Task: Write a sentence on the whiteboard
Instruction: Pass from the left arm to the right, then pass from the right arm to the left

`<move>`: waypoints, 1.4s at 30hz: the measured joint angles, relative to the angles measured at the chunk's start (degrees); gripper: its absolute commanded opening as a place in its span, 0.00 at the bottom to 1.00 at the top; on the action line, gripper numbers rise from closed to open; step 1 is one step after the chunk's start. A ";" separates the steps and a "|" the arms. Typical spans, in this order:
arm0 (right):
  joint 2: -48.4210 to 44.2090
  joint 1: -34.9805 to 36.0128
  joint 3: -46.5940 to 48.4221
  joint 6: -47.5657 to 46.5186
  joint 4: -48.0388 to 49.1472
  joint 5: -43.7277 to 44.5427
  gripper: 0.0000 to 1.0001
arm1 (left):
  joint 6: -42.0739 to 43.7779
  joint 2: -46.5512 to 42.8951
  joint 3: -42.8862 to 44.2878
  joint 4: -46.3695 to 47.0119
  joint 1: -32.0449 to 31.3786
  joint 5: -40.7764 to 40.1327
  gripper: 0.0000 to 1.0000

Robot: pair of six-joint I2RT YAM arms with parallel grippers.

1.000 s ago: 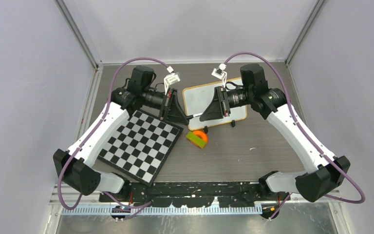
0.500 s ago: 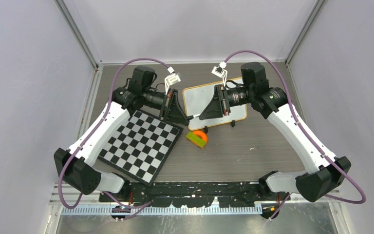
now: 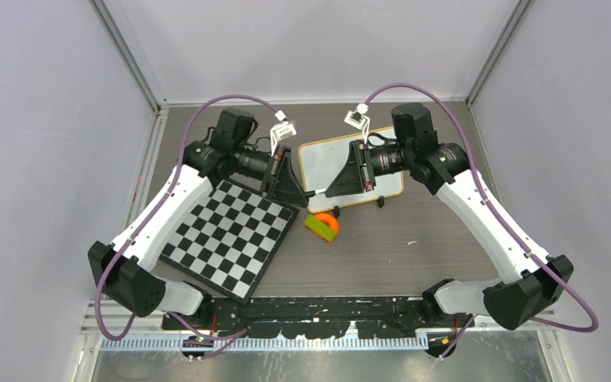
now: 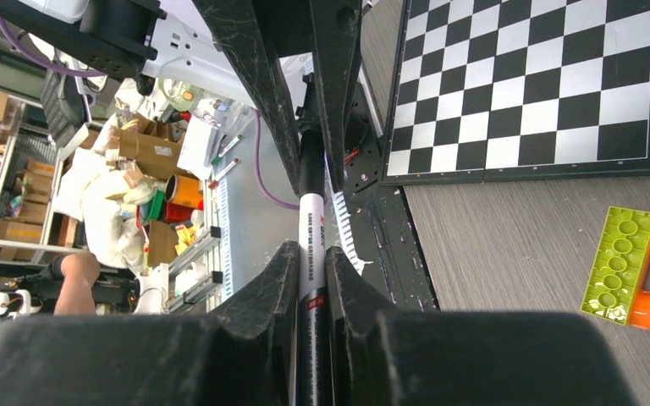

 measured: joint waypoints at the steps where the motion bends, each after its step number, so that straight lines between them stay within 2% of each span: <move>1: 0.00 0.00 0.00 0.00 0.02 -0.02 0.00 | 0.35 0.00 0.52 -0.57 0.00 -0.72 0.25; 7: -0.02 0.55 -0.04 1.79 0.83 0.35 0.00 | 0.59 -0.17 1.53 -0.66 0.00 -2.21 0.29; 9: -0.02 0.61 -0.31 2.69 1.73 0.33 0.00 | 0.11 -0.17 1.53 -0.11 0.00 -2.19 0.27; 11: -0.02 0.83 -0.68 3.37 2.58 0.33 0.00 | -0.31 -0.17 1.53 0.17 0.00 -2.14 0.16; 12: -0.02 0.85 -0.79 3.56 2.78 0.35 0.02 | -0.52 -0.17 1.53 0.39 0.00 -2.03 0.06; 13: -0.02 0.85 -0.85 3.76 3.02 0.42 0.12 | -0.66 -0.17 1.53 0.55 0.00 -1.84 0.00; 15: -0.02 0.79 -0.96 4.17 3.32 0.13 0.36 | -0.37 -0.31 1.46 0.90 0.00 -0.79 0.00; 16: -0.02 0.79 -0.96 4.24 3.37 0.00 0.43 | -0.44 -0.42 1.33 1.05 0.00 -0.50 0.00; 18: -0.02 0.90 -0.92 3.89 2.95 -0.07 0.47 | -0.50 -0.66 1.01 1.25 0.00 -0.20 0.00; 20: 0.00 1.07 -0.72 2.99 1.79 0.00 0.47 | -0.44 -0.83 0.74 1.29 0.00 -0.07 0.00; 25: 0.04 1.07 1.16 1.33 -0.70 -0.04 0.40 | -0.07 -1.55 -0.22 0.70 0.00 0.04 0.00; 38: 0.35 2.03 1.81 0.46 -1.81 -0.11 0.38 | -0.22 -1.60 -0.24 0.44 -0.04 0.31 0.00; 42: 0.70 2.95 1.84 0.00 -1.90 -0.13 0.32 | -0.26 -1.60 -0.24 0.33 -0.17 0.59 0.00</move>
